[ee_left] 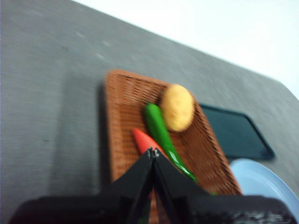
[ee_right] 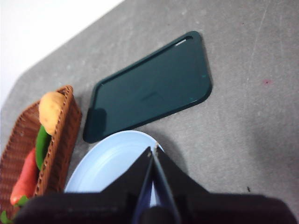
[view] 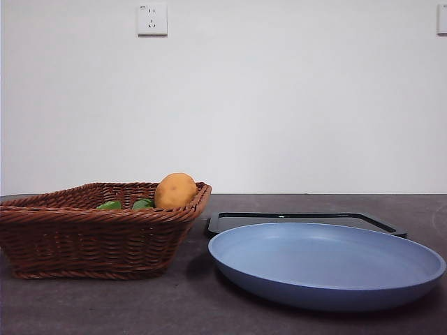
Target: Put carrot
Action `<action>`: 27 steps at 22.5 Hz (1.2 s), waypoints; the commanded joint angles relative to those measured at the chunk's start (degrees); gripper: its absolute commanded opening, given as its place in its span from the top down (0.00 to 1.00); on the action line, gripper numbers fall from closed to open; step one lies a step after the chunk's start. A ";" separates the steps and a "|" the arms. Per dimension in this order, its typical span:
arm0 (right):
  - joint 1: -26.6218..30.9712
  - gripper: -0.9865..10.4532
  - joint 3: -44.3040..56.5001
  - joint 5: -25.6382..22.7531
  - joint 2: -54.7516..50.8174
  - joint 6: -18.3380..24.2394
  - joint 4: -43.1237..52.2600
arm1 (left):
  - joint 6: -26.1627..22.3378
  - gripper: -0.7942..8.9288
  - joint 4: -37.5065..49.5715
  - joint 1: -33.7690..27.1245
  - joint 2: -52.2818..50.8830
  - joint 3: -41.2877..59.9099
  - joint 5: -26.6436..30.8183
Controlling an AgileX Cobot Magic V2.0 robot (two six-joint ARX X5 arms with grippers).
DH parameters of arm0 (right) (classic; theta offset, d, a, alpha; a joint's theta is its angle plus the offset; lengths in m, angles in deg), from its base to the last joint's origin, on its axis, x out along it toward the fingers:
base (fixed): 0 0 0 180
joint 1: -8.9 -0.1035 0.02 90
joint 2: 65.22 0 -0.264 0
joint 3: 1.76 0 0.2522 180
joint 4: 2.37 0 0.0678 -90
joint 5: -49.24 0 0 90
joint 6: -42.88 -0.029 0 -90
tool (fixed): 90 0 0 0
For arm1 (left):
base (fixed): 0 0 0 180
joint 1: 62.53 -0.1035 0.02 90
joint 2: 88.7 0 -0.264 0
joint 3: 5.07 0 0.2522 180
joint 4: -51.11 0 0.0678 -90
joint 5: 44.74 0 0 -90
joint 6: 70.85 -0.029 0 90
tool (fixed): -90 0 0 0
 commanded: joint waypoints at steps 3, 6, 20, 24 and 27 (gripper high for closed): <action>-0.07 0.91 -7.48 3.93 9.40 7.34 -3.93 | -5.81 0.91 -3.50 0.20 10.03 -7.61 -6.38; -0.07 0.91 -11.19 5.03 15.39 9.57 -7.54 | -9.11 0.91 -7.39 1.09 15.76 -11.93 -7.80; -0.28 0.71 -16.76 11.87 44.15 16.09 -10.93 | -13.64 0.68 -13.70 8.26 28.70 -21.92 -9.75; -0.85 0.71 -16.76 12.07 49.83 14.21 -5.95 | -13.40 0.68 -13.68 8.26 28.70 -21.92 -9.75; -2.67 0.71 -16.76 13.64 54.29 13.75 -2.82 | -13.40 0.68 -13.68 8.26 28.70 -21.92 -9.77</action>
